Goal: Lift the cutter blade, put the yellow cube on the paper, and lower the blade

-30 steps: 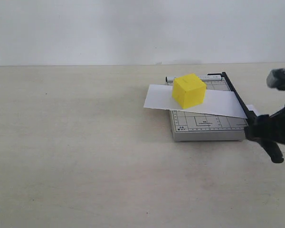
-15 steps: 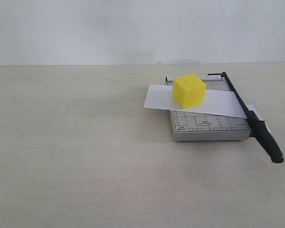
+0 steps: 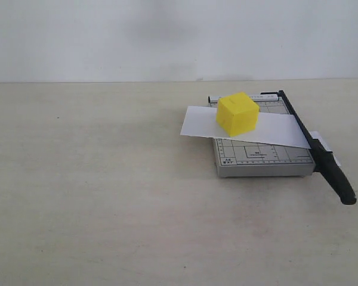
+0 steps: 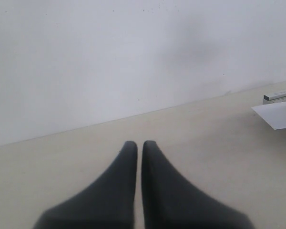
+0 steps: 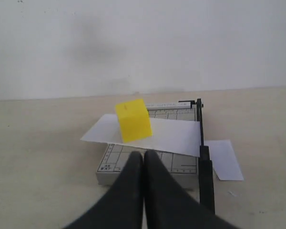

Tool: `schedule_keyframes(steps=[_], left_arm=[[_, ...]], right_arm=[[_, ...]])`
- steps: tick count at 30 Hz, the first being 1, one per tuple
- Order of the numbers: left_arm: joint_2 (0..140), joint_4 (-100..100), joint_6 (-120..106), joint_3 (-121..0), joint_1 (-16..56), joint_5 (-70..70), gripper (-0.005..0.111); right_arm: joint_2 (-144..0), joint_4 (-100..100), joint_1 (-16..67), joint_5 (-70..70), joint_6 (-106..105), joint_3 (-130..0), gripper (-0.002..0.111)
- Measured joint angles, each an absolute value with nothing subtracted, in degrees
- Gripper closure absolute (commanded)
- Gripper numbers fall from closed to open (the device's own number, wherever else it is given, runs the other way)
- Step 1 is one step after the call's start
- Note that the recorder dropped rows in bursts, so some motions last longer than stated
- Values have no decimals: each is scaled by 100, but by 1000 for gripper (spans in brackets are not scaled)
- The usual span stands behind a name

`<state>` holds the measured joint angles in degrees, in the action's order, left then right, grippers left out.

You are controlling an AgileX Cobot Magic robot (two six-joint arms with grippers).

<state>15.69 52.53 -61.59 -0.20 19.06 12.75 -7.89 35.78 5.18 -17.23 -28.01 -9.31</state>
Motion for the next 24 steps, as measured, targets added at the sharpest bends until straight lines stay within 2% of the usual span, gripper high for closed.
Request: schedule_keyframes(steps=[11, 17, 20, 22, 24], left_arm=[[1569, 5253, -6159, -20, 1906, 1264, 102], [1569, 5253, -6159, -20, 1906, 1264, 102], [1569, 5253, -6159, -20, 1906, 1264, 102], [1569, 5253, -6159, -20, 1906, 1264, 102], [1569, 5267, -6159, -20, 1906, 1264, 102]], right_arm=[[-721, 3533, 490, -115, -2781, -41, 109], [-651, 3259, -67, 0, -2883, -41, 109], [-506, 1586, -392, -461, -1354, -41, 109], [-238, 514, -488, -1319, 0, -30, 109], [-90, 75, -524, -1803, 419, 6, 109]])
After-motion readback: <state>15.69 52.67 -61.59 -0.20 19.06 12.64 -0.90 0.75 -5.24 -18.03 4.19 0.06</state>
